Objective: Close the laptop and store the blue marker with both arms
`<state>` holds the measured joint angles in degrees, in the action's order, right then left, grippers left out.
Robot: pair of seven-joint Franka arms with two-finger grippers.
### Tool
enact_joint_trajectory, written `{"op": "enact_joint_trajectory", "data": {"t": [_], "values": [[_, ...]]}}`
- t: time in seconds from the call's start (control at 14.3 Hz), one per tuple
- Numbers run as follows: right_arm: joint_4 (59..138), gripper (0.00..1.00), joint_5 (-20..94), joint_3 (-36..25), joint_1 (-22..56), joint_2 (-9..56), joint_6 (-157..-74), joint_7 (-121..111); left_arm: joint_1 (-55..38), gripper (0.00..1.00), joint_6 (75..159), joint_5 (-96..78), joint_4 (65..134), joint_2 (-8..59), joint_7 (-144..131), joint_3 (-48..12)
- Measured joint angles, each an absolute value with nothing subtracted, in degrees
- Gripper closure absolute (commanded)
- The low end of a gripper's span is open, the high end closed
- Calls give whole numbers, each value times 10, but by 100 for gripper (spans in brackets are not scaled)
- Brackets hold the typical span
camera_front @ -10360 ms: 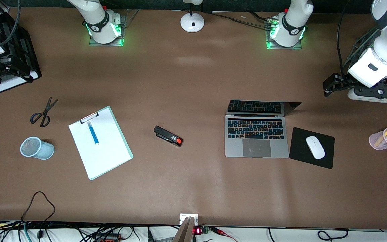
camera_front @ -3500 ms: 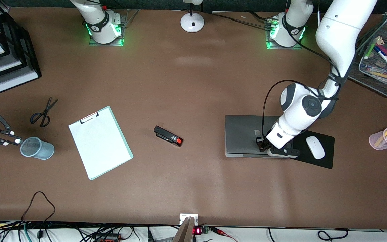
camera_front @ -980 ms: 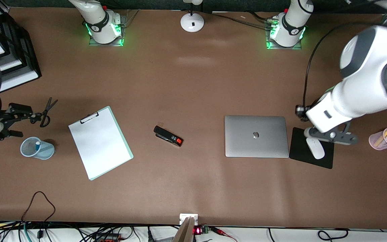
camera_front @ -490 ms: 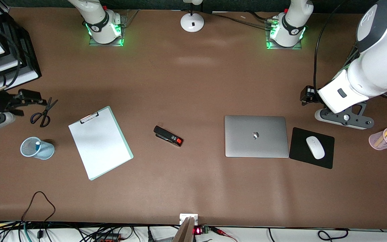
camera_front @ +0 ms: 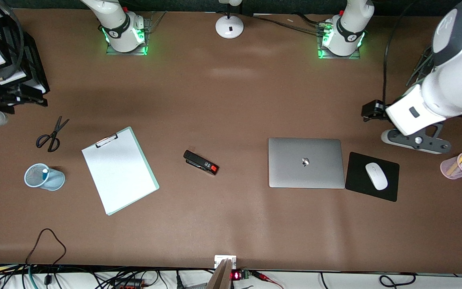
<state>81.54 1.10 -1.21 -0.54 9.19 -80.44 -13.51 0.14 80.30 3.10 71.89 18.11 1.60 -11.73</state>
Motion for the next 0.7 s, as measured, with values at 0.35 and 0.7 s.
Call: {"op": "enact_joint_trajectory", "data": {"t": [0.35, 0.7], "values": [[869, 0, 3, -12, 1, 30, -812, -45, 34, 0, 876, 15, 897, 41, 36, -85], [962, 0, -7, -11, 10, -41, -869, -3, 53, 0, 934, 12, 958, -5, 39, -80]]}}
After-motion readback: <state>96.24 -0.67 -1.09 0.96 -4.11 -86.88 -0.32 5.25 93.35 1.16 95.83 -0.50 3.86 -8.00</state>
